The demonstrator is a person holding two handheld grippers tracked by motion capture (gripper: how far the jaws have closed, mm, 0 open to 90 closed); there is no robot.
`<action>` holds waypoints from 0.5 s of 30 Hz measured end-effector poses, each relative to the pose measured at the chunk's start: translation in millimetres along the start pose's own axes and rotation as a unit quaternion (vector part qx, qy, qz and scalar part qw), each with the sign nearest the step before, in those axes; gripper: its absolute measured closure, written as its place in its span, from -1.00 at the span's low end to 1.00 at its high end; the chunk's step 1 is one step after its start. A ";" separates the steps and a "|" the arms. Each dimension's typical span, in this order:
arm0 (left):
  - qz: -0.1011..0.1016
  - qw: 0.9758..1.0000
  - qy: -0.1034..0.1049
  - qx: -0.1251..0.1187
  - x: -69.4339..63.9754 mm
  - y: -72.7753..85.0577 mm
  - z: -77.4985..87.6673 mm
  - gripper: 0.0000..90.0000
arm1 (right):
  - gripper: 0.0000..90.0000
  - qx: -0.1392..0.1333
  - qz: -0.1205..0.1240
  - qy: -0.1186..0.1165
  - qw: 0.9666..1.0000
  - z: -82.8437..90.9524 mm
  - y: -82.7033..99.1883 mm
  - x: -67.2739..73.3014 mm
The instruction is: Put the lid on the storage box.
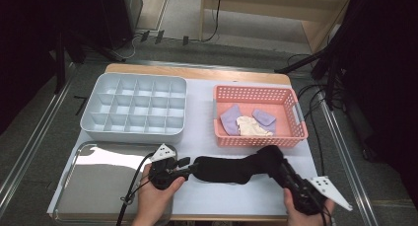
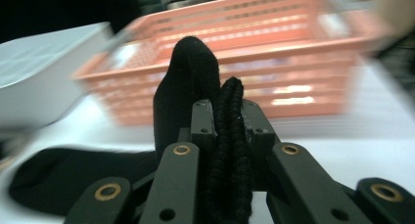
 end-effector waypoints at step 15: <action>0.000 1.000 0.004 0.014 -1.6 3.3 -5.4 0.29 | 0.02 0.053 0.051 -0.111 0.991 -31.1 22.2 56.0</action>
Point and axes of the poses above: each handheld gripper's, and its own axes: z roughly backward along the jaws, y roughly out of its underside, x roughly to its left, the point moved 8 cm from there along -z, roughly forward along the jaws, and after that the axes turned 13 degrees about x, right-handed, at the moved point
